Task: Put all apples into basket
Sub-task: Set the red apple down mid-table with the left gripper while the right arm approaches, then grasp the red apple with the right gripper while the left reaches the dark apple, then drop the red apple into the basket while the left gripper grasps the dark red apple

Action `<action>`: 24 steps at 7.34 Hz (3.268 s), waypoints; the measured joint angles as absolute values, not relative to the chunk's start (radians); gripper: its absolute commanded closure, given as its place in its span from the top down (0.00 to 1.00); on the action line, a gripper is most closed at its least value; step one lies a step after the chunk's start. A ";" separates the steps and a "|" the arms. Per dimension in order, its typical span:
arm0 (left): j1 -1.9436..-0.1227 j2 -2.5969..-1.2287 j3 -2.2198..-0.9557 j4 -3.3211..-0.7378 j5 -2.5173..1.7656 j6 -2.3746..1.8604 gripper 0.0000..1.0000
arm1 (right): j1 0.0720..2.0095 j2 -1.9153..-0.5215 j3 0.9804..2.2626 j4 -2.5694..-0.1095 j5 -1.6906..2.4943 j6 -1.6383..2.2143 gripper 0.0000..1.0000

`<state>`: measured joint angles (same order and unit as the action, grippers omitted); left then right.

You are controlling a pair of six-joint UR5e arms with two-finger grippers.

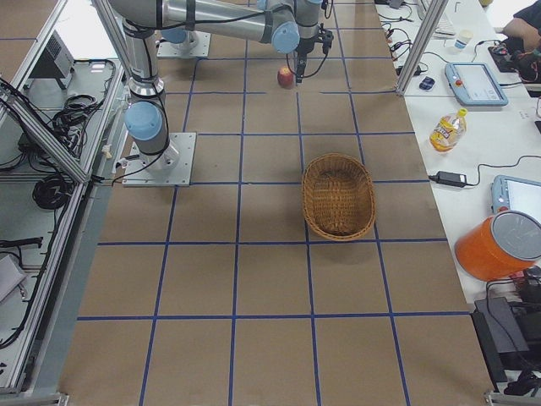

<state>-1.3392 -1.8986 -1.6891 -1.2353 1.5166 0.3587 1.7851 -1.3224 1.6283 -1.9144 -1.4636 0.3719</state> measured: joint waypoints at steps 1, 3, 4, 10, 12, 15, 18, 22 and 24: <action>-1.212 -1.916 -1.696 -1.210 1.523 0.561 1.00 | 1.832 -1.283 1.627 -1.971 -1.457 0.437 1.00; -1.064 -1.948 -1.703 -1.124 1.529 0.869 1.00 | 1.920 -1.206 1.622 -2.031 -1.441 0.596 1.00; -1.039 -1.966 -1.710 -1.075 1.532 0.984 1.00 | 1.954 -1.171 1.621 -2.039 -1.414 0.653 1.00; -0.983 -2.037 -1.773 -1.036 1.653 1.091 1.00 | 2.012 -1.018 1.611 -2.147 -1.365 0.717 1.00; -0.981 -2.027 -1.777 -1.045 1.651 1.091 1.00 | 2.013 -0.983 1.601 -2.168 -1.366 0.717 0.23; -0.983 -2.017 -1.775 -1.068 1.622 1.089 1.00 | 2.008 -0.983 1.598 -2.208 -1.378 0.705 0.00; -0.981 -2.005 -1.805 -1.110 1.578 1.084 1.00 | 1.961 -1.083 1.594 -2.132 -1.389 0.625 0.00; -0.967 -1.974 -1.854 -1.103 1.598 1.092 1.00 | 1.652 -1.269 1.592 -1.842 -1.442 0.298 0.00; -0.953 -1.966 -1.863 -1.100 1.606 1.178 1.00 | 1.468 -1.303 1.592 -1.784 -1.532 0.056 0.00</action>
